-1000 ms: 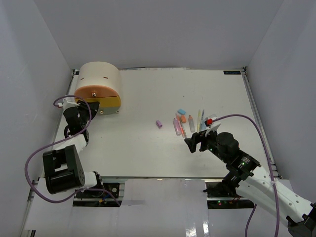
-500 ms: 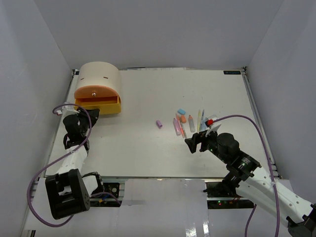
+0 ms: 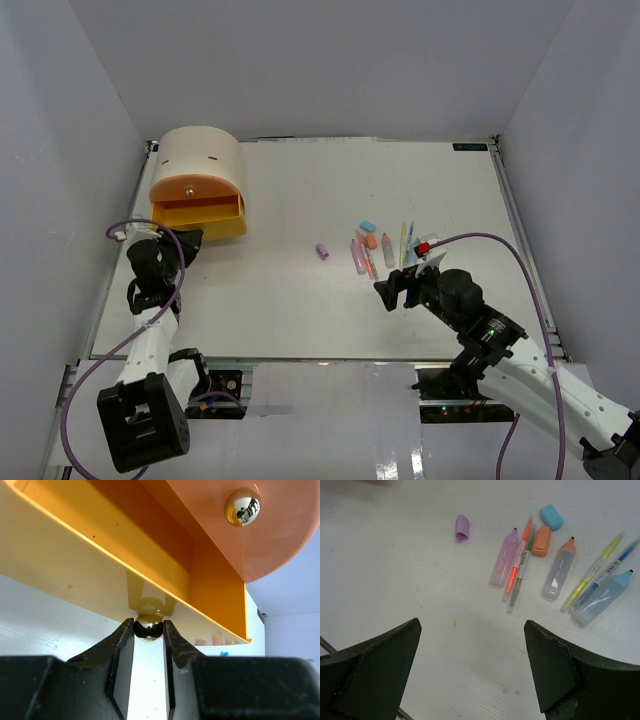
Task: Sort the stationery into containers
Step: Open the drawer in the storage box, then pick up the pen from the center of the board, then place the pen in the storage box.
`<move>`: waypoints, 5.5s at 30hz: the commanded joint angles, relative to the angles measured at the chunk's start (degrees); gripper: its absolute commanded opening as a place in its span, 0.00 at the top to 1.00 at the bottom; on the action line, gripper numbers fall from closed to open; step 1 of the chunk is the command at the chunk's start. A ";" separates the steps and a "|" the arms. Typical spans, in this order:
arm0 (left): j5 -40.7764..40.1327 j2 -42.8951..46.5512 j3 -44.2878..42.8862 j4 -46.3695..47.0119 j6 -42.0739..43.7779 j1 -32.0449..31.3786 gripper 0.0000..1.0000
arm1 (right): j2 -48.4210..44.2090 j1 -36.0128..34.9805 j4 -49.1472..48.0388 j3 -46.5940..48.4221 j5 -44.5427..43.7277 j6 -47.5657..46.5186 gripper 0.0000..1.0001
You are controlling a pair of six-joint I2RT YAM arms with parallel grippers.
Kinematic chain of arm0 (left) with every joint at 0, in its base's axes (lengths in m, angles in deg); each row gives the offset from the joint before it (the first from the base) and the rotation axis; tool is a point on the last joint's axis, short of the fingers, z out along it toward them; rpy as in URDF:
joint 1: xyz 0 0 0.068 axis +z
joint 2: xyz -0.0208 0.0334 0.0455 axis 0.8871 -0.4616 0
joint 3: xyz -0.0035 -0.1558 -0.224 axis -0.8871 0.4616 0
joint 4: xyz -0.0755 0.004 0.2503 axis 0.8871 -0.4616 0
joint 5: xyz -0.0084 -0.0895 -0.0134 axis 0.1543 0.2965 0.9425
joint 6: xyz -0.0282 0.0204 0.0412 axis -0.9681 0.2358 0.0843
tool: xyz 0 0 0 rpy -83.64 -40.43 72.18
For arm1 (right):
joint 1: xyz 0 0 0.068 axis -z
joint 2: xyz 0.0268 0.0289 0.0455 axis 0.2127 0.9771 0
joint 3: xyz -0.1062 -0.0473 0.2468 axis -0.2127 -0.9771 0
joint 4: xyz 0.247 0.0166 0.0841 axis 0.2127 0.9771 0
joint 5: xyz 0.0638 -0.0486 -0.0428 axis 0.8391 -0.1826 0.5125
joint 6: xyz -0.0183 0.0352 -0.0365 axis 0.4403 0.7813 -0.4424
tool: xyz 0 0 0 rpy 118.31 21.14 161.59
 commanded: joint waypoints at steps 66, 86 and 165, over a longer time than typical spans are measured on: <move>-16.96 26.81 -9.68 -33.70 26.36 -24.36 0.02 | 71.88 21.72 9.51 42.91 -7.93 5.51 0.64; -10.11 25.40 -10.73 -33.52 24.51 -24.63 0.02 | 71.37 21.99 9.50 42.56 -8.28 4.28 0.92; -43.24 4.49 -23.05 -17.71 -9.50 -21.65 0.87 | 11.16 -0.07 -10.18 11.71 1.48 1.99 0.08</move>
